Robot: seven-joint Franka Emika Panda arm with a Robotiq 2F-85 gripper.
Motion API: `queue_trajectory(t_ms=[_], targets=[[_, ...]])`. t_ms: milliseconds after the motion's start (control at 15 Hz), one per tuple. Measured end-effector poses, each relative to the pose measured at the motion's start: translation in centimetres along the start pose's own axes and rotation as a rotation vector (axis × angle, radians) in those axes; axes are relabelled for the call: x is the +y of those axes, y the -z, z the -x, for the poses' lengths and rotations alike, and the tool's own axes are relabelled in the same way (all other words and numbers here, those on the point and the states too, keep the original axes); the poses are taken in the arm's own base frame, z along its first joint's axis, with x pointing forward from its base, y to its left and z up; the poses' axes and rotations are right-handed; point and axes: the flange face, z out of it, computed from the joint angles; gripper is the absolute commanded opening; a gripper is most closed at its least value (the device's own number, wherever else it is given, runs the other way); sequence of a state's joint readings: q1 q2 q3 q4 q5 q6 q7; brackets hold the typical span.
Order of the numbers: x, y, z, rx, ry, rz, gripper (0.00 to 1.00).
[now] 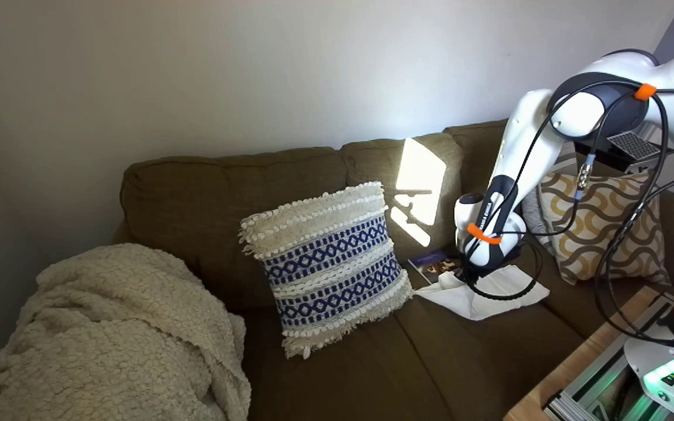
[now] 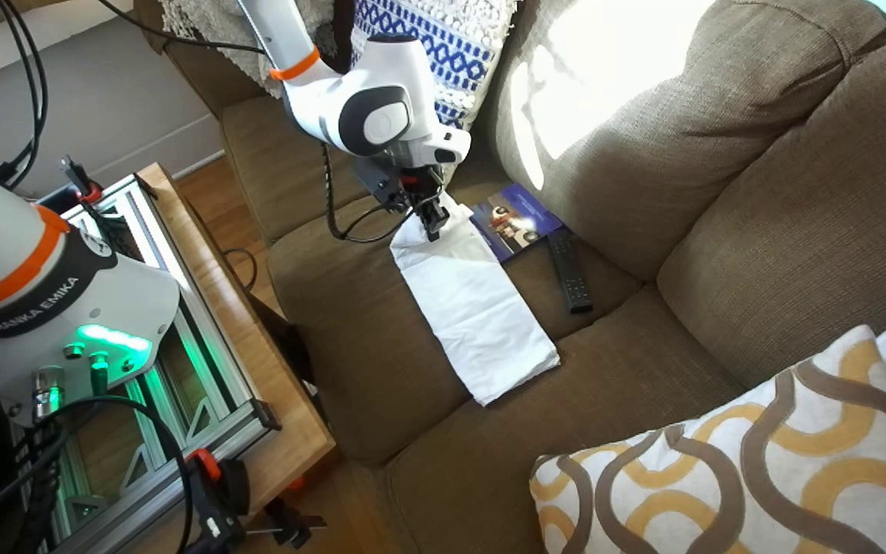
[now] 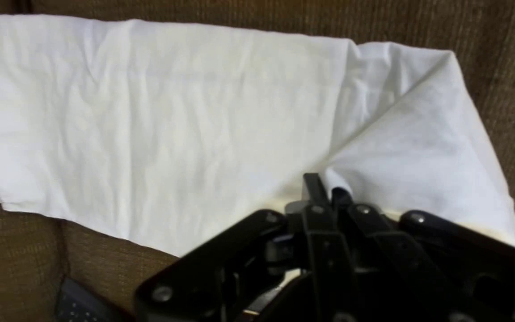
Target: Fold the white towel from left to right then place it on the backrest of the sofa.
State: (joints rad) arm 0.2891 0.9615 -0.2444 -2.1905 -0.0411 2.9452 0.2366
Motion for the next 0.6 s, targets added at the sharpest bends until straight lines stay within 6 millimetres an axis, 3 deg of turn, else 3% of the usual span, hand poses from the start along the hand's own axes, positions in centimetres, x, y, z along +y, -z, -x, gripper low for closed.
queue_trajectory(t_ms=[333, 600], targets=[[4.2, -0.2, 2.5, -0.033, -0.056, 0.04, 0.05], [4.6, -0.3, 2.9, -0.04, -0.061, 0.042, 0.01]])
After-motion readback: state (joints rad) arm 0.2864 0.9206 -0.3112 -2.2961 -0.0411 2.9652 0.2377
